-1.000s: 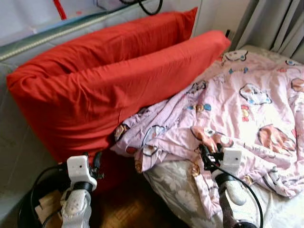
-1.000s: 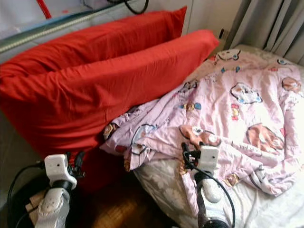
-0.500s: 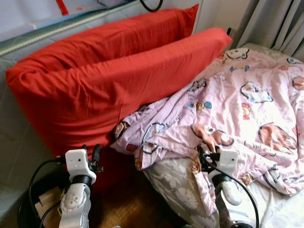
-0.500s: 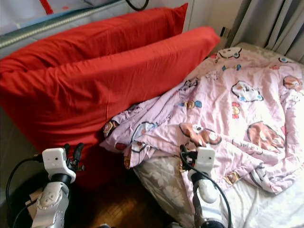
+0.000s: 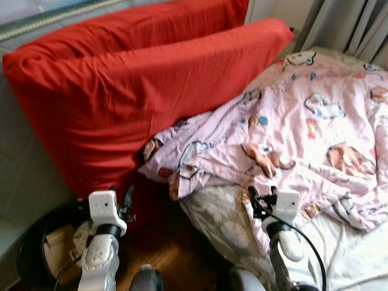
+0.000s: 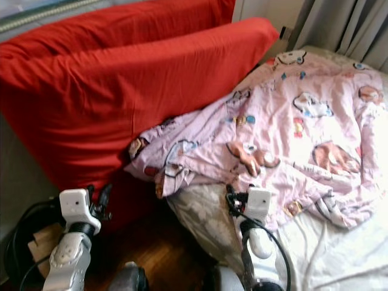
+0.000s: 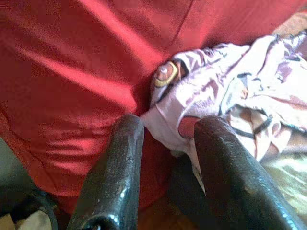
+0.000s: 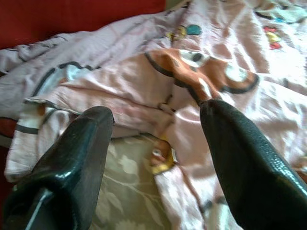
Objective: Clean up the room
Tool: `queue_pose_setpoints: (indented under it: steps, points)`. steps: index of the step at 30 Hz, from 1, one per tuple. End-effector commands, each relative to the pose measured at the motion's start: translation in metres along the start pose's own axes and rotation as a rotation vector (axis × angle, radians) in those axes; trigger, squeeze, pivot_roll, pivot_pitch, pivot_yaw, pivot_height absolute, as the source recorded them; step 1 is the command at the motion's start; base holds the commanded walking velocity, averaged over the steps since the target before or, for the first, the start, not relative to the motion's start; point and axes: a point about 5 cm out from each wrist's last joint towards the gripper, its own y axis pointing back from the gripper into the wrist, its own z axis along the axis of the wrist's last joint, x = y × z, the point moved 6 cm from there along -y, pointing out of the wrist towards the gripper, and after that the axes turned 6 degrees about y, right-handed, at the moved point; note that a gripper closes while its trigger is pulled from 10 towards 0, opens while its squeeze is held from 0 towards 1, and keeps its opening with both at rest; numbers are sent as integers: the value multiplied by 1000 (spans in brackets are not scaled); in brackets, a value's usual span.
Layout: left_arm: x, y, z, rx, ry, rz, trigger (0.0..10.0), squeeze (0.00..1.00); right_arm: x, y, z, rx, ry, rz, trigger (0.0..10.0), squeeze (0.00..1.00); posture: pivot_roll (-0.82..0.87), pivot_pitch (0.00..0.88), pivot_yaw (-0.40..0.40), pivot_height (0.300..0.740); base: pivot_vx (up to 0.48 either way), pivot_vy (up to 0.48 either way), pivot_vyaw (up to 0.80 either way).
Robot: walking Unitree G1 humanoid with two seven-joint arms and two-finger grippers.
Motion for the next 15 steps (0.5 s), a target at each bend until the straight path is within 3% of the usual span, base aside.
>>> queue_pose_setpoints:
  steps: [1,7,15]
  points:
    - [0,2,-1,8,-3,0,10000,0,-2,0,-1,5,1,-8,10000,0,74,196,-25,656,0,0,0]
    - [0,3,-2,11,0,2,10000,0,2,-1,-5,31,7,5,10000,0,76,198,-28,633,0,0,0]
    - [0,3,-2,17,-1,3,10000,0,2,0,-4,19,-1,10,10000,0,75,200,-26,633,0,0,0]
